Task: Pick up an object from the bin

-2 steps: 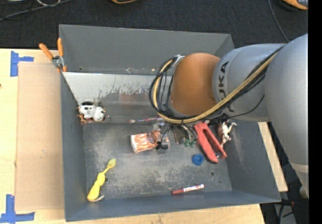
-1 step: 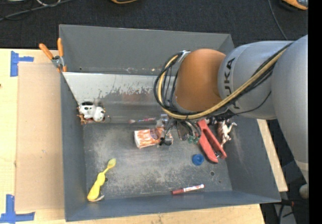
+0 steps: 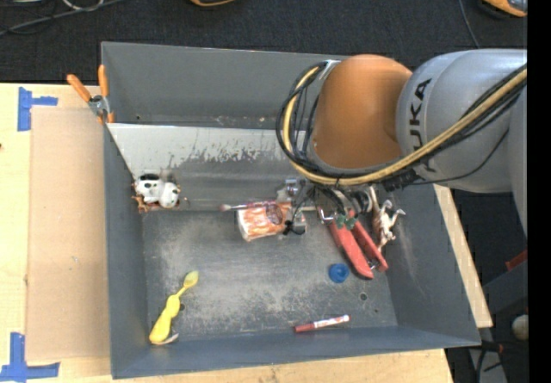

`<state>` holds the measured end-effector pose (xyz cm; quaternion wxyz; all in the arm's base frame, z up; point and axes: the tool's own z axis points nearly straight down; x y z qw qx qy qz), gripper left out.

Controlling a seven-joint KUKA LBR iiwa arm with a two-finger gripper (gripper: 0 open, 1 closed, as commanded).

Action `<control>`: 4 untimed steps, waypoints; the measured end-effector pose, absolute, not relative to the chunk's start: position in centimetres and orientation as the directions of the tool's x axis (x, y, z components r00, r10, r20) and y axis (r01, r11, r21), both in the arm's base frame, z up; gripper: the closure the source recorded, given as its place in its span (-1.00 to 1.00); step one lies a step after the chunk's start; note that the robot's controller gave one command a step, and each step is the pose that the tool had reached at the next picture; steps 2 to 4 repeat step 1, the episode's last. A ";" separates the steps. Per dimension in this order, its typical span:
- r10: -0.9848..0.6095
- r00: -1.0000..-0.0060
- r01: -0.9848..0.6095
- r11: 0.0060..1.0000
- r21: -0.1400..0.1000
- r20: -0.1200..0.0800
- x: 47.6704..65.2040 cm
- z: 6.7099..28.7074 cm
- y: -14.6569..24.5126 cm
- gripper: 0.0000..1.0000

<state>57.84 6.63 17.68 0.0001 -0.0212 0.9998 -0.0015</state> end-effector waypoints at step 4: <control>-0.047 -0.999 -0.047 0.999 -0.003 0.000 57.4 23.2 7.4 1.00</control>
Offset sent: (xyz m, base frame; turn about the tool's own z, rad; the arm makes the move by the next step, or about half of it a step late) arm 0.0062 -0.0073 0.1755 -0.1258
